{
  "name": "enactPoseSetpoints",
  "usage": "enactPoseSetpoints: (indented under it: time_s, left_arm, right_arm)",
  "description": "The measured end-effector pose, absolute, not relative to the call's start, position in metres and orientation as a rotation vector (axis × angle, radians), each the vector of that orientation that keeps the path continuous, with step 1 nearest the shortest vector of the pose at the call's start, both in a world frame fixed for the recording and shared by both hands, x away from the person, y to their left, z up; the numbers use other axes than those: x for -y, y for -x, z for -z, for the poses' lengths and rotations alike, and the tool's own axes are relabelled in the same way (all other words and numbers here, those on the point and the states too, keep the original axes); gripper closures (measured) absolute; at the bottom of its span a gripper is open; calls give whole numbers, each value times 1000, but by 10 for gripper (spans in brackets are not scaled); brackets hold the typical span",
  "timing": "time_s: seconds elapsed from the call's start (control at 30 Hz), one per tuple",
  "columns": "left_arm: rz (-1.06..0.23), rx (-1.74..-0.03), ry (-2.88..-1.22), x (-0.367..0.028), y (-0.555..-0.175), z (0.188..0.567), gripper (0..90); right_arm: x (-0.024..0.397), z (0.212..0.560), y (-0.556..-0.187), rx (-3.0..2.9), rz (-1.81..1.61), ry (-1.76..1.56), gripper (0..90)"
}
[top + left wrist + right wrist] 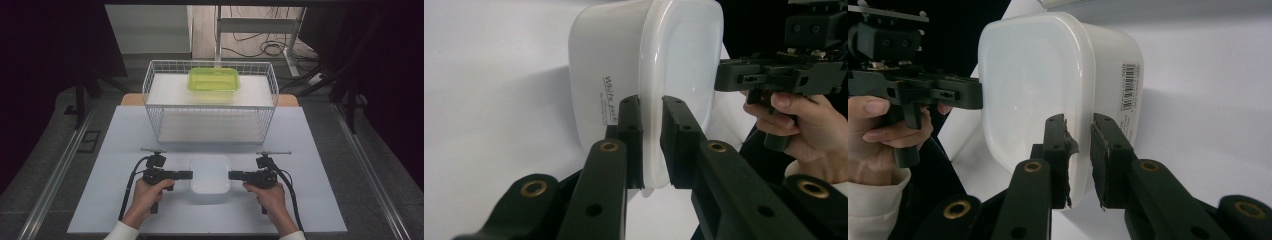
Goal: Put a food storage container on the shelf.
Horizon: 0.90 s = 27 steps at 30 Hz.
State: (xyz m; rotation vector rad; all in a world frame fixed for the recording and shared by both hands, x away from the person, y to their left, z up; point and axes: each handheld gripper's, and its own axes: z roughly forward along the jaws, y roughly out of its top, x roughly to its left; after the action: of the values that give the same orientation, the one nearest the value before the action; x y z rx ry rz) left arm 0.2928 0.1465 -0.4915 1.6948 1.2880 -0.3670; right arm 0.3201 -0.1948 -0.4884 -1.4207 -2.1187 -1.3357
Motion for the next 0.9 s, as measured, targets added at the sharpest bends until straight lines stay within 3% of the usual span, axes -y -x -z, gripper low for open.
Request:
enactPoseSetpoints:
  time_s: [0.47,0.9]
  left_arm:
    - [280,-1225,-1705,-146,-286,474,798]
    - [154,-1149,-1712,-146,-273,440,795]
  right_arm:
    - [198,472,-315,2148,1425,1345,785]
    - [197,435,-301,2266,1559,1247,783]
